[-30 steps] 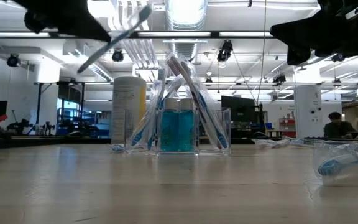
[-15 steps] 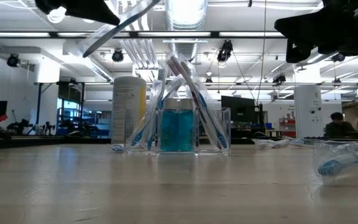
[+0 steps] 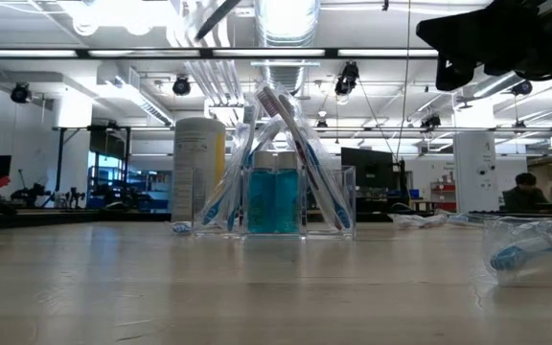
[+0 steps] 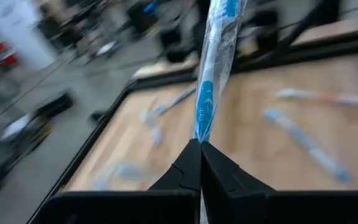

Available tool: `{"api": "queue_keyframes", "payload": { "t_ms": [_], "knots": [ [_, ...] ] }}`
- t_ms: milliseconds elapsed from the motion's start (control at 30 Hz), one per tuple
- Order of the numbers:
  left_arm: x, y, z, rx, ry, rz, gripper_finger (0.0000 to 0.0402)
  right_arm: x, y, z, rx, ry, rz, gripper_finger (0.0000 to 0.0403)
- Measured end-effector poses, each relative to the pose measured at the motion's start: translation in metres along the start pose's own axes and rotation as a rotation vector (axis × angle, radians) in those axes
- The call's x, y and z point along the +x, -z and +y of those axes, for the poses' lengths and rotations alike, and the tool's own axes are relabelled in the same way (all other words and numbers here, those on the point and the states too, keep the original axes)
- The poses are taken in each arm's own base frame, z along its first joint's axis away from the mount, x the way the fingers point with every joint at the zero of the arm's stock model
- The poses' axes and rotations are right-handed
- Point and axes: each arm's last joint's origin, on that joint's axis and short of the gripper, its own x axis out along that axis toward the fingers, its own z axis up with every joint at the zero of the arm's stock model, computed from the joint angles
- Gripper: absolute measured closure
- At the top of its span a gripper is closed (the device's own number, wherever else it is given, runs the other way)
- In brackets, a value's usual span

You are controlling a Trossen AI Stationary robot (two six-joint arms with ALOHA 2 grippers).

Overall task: Pick & Place toothbrushing station
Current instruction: Put the blue toothbrush into the transparent organizer

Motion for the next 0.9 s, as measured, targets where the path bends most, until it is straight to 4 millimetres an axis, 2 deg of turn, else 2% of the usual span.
{"api": "queue_keyframes", "payload": {
  "t_ms": [200,367,467,667,900],
  "knots": [
    [0.013,-0.022,0.013,0.056,0.180,-0.174,0.0401,0.000,0.000,0.000,-0.001,0.000,-0.001,0.0394],
    [0.022,-0.033,0.051,-0.015,0.188,-0.227,0.0401,0.000,0.001,0.000,-0.001,-0.001,0.011,0.0394],
    [0.024,-0.030,0.070,-0.051,0.205,-0.231,0.0401,0.000,0.002,0.000,-0.003,-0.002,0.025,0.0394],
    [0.015,-0.005,0.090,-0.096,0.200,-0.255,0.0401,0.000,0.002,0.000,-0.023,-0.002,0.025,0.0394],
    [0.004,0.058,0.083,-0.254,0.307,-0.442,0.0401,0.000,0.002,0.000,-0.049,-0.002,0.028,0.0394]
  ]
}}
